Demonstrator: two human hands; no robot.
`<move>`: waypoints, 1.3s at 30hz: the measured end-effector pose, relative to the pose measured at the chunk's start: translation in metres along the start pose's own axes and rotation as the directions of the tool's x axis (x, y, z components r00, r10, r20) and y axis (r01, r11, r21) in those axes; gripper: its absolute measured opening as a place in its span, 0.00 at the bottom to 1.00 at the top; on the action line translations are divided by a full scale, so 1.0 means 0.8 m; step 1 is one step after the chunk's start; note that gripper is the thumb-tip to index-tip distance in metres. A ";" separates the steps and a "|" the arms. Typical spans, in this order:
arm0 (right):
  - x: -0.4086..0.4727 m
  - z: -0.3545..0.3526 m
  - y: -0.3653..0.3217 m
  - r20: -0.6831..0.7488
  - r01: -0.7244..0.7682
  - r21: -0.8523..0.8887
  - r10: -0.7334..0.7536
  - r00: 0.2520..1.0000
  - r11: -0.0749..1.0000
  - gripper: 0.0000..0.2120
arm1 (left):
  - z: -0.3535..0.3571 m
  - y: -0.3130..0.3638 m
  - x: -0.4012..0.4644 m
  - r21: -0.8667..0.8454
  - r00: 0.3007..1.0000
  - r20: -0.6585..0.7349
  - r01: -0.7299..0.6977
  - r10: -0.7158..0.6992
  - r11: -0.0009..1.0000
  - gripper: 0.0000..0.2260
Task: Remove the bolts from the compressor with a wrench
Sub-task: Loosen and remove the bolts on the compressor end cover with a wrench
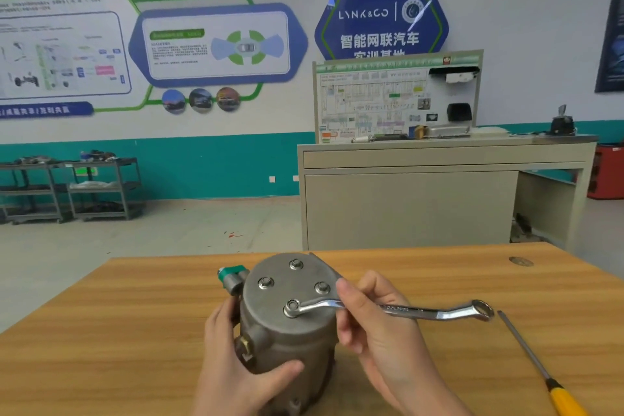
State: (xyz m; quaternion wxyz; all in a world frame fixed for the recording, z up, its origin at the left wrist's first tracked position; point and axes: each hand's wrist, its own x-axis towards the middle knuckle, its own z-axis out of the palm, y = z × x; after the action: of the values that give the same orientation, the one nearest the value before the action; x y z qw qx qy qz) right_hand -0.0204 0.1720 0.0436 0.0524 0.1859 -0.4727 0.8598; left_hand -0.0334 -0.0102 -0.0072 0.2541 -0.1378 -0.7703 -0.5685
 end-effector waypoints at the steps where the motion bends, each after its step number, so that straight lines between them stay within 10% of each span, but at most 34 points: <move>1: 0.000 0.006 -0.001 -0.011 0.005 0.015 -0.005 1.000 1.000 0.20 | -0.003 0.003 0.003 0.024 1.000 0.002 0.012 -0.012 1.000 0.69; 6: -0.003 0.021 -0.011 -0.241 0.206 0.158 -0.165 0.956 0.966 0.18 | -0.001 0.007 0.000 0.182 0.998 -0.055 0.034 -0.024 0.983 0.60; 21: -0.033 0.063 0.036 -0.492 0.297 -0.577 -0.614 0.617 0.761 0.17 | 0.062 0.029 -0.031 0.215 0.924 -0.345 0.250 -0.166 0.944 0.54; 39: -0.027 0.052 0.042 -0.304 0.324 -0.710 -0.687 0.660 0.626 0.16 | 0.087 0.054 -0.045 0.174 0.928 -0.286 0.296 -0.239 0.939 0.44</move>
State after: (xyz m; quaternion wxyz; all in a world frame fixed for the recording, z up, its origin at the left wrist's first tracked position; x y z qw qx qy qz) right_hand 0.0017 0.1212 0.0294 0.4936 0.0350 -0.6054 0.6234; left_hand 0.0019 0.0719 -0.0078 0.2862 0.0733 -0.7983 -0.5248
